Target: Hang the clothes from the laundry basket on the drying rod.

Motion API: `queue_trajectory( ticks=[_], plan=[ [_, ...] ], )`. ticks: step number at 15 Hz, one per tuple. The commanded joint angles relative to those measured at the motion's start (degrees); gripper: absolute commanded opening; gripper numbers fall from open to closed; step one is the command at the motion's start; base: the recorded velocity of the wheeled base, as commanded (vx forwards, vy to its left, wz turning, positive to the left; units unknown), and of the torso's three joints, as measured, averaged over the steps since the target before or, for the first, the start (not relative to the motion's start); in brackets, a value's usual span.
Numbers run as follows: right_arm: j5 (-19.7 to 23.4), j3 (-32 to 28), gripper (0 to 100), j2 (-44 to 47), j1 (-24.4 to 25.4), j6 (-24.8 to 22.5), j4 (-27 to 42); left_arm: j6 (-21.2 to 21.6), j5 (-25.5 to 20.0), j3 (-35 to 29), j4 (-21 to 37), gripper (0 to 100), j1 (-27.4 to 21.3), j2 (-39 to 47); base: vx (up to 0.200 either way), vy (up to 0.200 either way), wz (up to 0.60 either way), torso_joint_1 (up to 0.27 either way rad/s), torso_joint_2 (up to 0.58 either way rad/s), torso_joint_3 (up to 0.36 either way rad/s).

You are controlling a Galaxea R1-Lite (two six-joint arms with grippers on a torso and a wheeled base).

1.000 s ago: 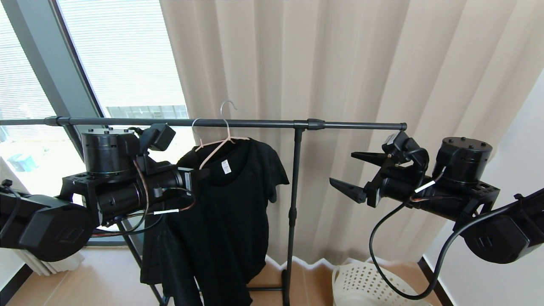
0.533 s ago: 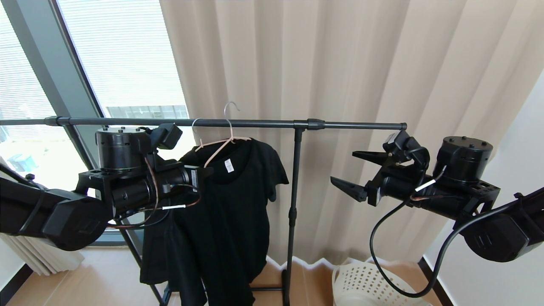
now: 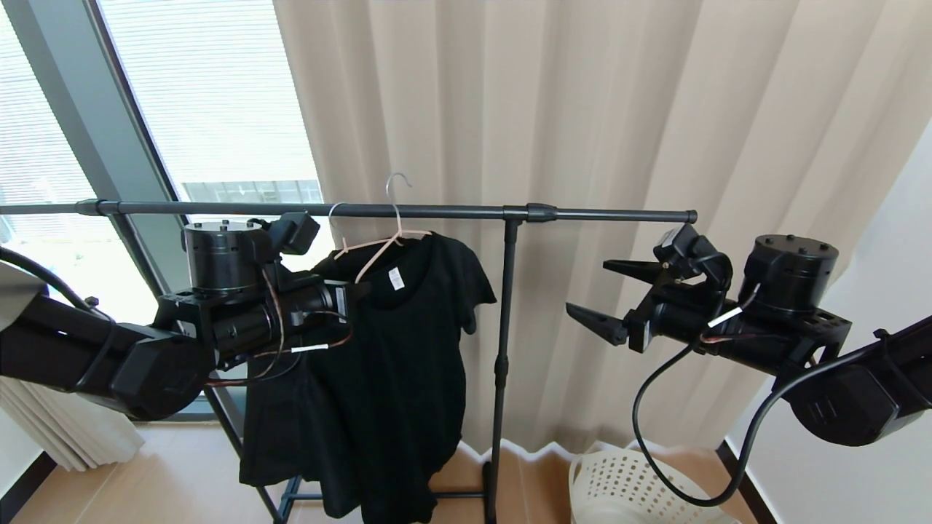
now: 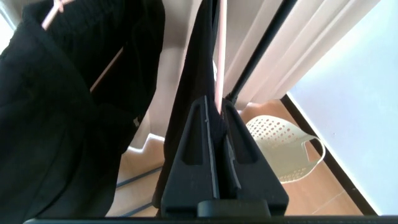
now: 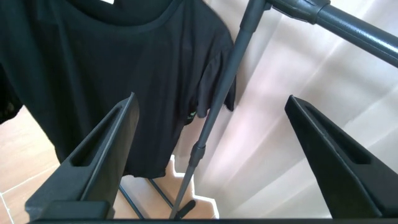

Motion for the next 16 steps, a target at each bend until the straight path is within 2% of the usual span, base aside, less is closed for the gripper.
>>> queue_trajectory(
  ticks=[1,16],
  plan=[
    [0.03,-0.17,100,0.31,0.03,-0.02,-0.04,0.01,0.01,-0.04,-0.23,0,0.04,1.12,0.0,0.0,0.0,0.0,0.0,0.0],
    [0.03,0.0,100,-0.04,-0.41,-0.02,-0.04,-0.08,0.98,-6.28,-0.23,0,-0.23,8.15,0.0,0.0,0.0,0.0,0.0,0.0]
  ],
)
